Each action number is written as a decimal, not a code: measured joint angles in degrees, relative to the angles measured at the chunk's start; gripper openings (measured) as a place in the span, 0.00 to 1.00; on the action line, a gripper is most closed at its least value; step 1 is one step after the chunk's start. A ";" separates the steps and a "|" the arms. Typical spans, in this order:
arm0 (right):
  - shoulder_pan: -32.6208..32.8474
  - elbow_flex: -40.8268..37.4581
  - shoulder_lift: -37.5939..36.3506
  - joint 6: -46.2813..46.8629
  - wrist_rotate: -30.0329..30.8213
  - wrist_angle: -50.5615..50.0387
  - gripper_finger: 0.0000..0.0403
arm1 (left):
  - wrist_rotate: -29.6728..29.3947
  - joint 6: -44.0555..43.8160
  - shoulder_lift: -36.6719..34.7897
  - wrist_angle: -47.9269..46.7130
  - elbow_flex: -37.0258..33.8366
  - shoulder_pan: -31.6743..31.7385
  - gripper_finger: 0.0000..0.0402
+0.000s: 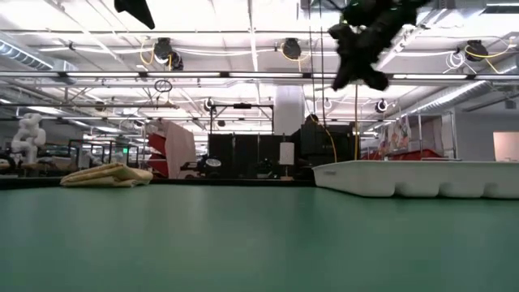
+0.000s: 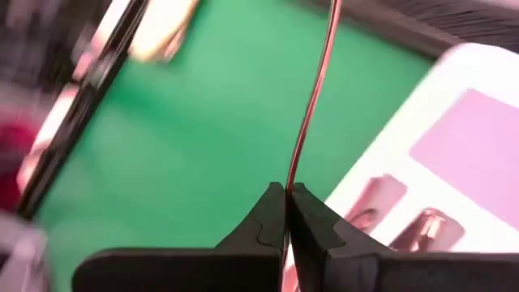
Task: Sort silverware
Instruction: Put the gold spoon into the silverware organizer
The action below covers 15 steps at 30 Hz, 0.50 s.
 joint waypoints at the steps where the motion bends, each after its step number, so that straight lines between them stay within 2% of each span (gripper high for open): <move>1: 0.03 -4.91 -3.30 3.82 3.53 4.08 0.00 | 0.00 0.00 0.00 0.10 0.00 0.00 0.03; 5: 3.12 -22.21 -15.25 20.91 17.00 13.90 0.00 | 0.19 -0.14 -0.01 1.27 0.00 0.00 0.03; 10: 10.12 -38.65 -22.69 32.92 19.30 32.80 0.00 | 2.86 -0.40 -0.02 3.51 0.00 0.00 0.03; 15: 15.62 -46.72 -21.52 40.08 26.07 41.38 0.00 | 3.08 -0.41 0.01 5.47 0.00 0.00 0.03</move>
